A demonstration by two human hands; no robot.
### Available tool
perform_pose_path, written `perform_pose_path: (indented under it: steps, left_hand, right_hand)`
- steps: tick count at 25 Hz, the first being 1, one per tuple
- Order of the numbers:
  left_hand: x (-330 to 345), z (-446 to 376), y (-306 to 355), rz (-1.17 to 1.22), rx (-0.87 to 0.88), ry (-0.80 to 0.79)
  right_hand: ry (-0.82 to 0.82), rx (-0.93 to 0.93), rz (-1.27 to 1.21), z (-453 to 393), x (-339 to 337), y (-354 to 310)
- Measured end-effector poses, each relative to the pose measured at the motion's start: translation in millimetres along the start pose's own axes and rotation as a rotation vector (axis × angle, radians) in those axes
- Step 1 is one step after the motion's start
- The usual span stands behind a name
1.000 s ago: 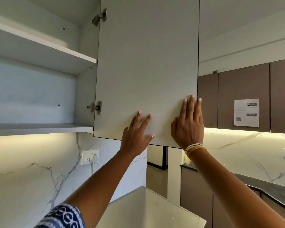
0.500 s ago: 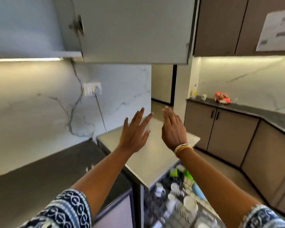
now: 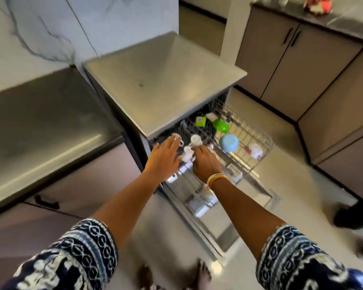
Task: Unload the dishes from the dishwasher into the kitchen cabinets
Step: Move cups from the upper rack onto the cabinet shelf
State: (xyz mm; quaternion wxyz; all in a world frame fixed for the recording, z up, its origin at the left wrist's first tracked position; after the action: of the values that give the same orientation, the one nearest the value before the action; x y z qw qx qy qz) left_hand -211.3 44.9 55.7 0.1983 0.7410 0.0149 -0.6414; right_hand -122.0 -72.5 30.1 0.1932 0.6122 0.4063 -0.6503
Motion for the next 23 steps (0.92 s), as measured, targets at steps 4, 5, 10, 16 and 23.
perform_pose_path:
  steps: [4,5,10,16,23]
  left_hand:
    - [78,10,9,0.069,-0.069,-0.188]
    - [91,10,11,0.099,-0.082,-0.217]
    - [143,-10,5,0.203,-0.130,-0.291]
    - [201,-78,-32,0.320,-0.385,-0.331]
    - [273,-149,-80,0.433,-0.416,-0.327]
  right_hand:
    - [-0.186,0.108,-0.040,36,65,44]
    - [-0.208,0.131,-0.061,41,77,53]
    - [-0.268,0.227,-0.101,40,122,82]
    - [-0.121,0.392,-0.015,-21,146,117]
    - [-0.155,0.351,-0.038,-73,206,177]
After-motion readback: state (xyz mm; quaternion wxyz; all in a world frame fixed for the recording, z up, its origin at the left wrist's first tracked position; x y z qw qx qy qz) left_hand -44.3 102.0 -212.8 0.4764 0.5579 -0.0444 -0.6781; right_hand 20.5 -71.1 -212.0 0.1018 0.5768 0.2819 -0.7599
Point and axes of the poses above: each hand's wrist, its own z-axis away from the middle knuckle, its own x-axis out of the palm, y = z × x, the point moved 4 cm from there along -z, towards the middle knuckle, and after that the axes turned 5 degrees about z, right-handed, at the moved point
